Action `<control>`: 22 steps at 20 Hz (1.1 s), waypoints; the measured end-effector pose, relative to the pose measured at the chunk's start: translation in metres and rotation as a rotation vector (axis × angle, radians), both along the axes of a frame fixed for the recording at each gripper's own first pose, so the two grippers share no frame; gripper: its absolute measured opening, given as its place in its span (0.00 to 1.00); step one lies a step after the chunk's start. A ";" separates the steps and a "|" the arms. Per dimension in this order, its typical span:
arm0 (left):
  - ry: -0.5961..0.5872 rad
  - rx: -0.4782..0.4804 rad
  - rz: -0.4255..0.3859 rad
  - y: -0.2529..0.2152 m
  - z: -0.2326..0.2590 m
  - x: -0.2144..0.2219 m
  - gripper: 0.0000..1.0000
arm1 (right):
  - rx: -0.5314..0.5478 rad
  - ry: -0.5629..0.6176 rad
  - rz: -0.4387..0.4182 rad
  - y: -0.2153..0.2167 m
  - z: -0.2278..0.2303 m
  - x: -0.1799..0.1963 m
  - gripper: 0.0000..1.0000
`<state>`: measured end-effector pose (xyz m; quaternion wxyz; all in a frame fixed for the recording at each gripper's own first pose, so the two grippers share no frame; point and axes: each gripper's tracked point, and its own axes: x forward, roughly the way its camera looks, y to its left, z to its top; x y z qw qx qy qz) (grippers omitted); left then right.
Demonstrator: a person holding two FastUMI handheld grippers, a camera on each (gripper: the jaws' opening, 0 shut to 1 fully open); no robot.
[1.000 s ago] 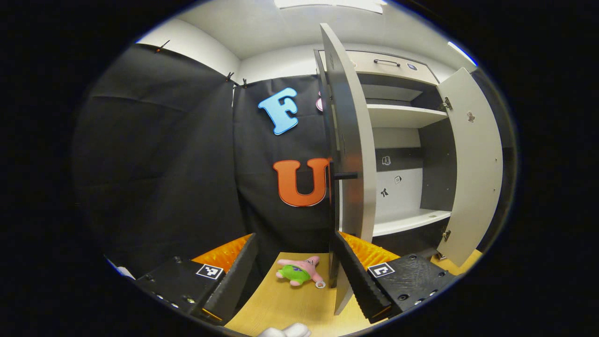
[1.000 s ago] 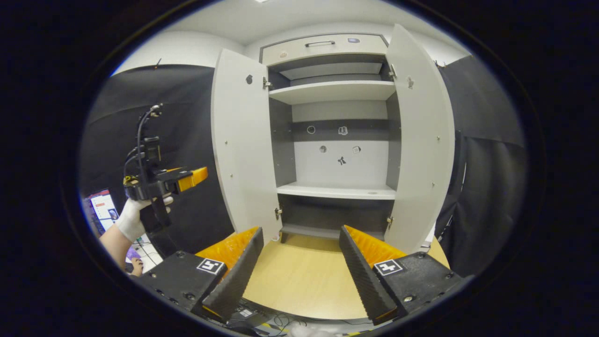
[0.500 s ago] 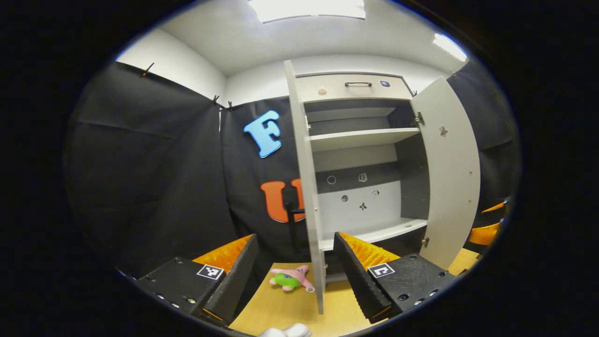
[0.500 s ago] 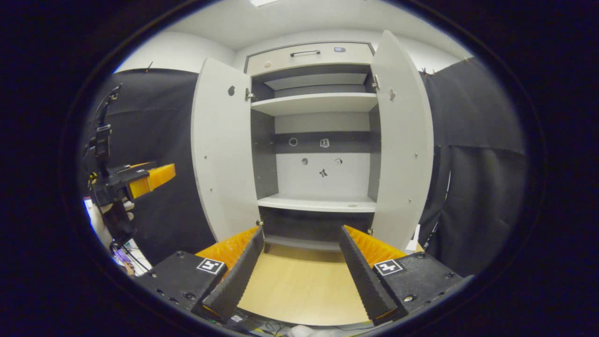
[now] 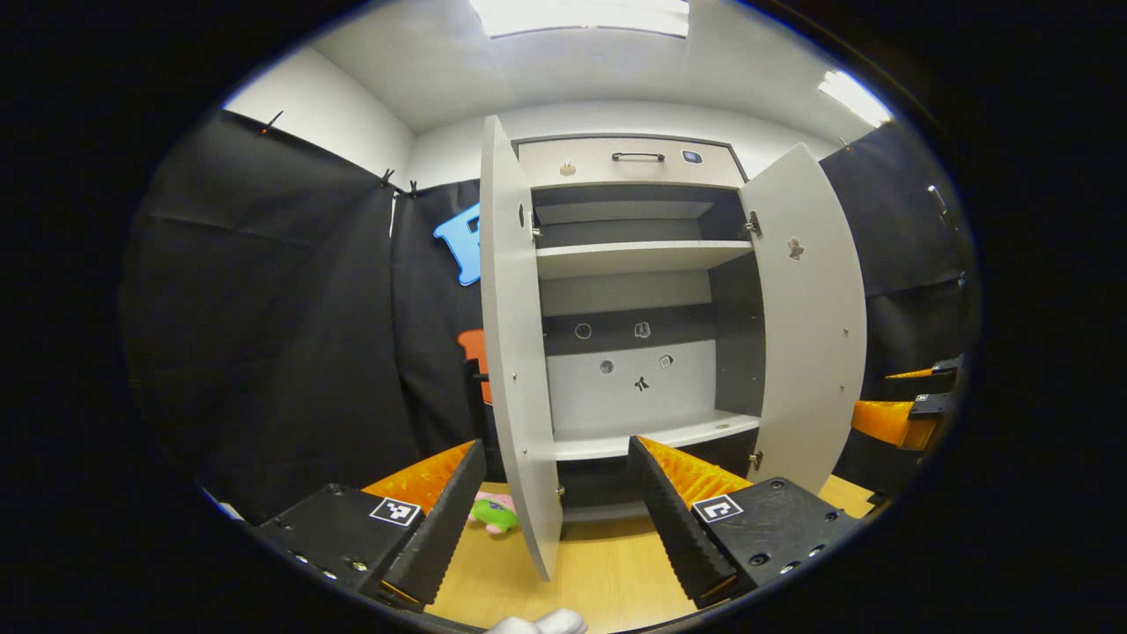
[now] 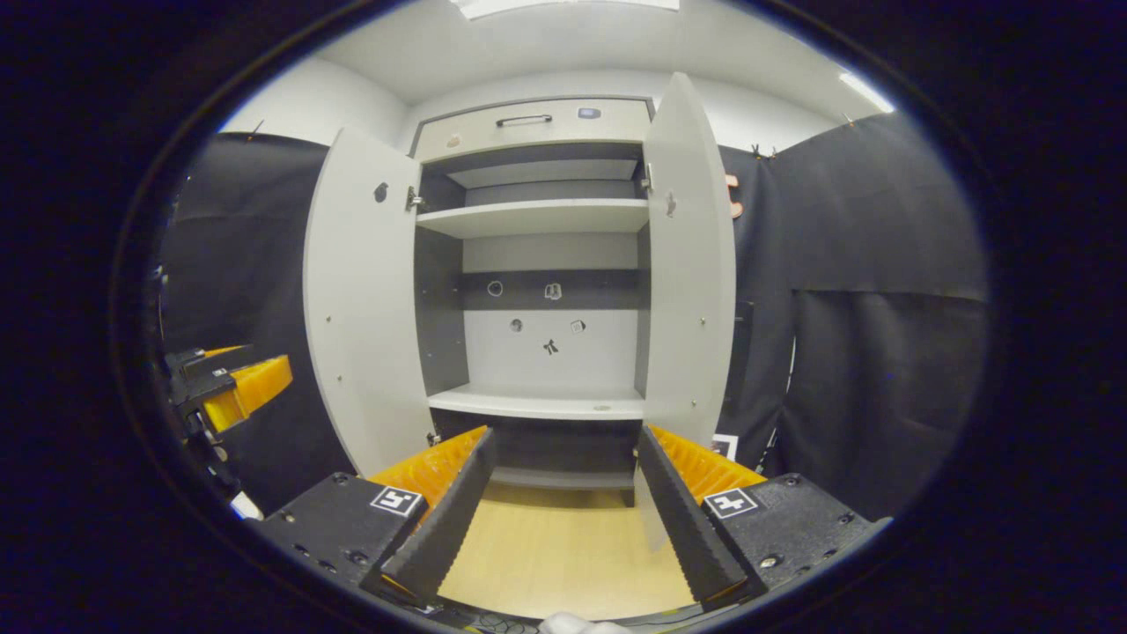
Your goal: Open the right door of the double-door shoe cabinet with the right hand, and open the left door with the left hand.
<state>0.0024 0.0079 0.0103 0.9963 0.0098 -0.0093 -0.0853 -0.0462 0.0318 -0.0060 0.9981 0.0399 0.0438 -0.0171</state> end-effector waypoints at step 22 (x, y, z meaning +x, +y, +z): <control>0.044 -0.007 -0.011 -0.019 -0.019 -0.024 0.96 | 0.003 -0.008 -0.016 -0.013 -0.010 -0.009 1.00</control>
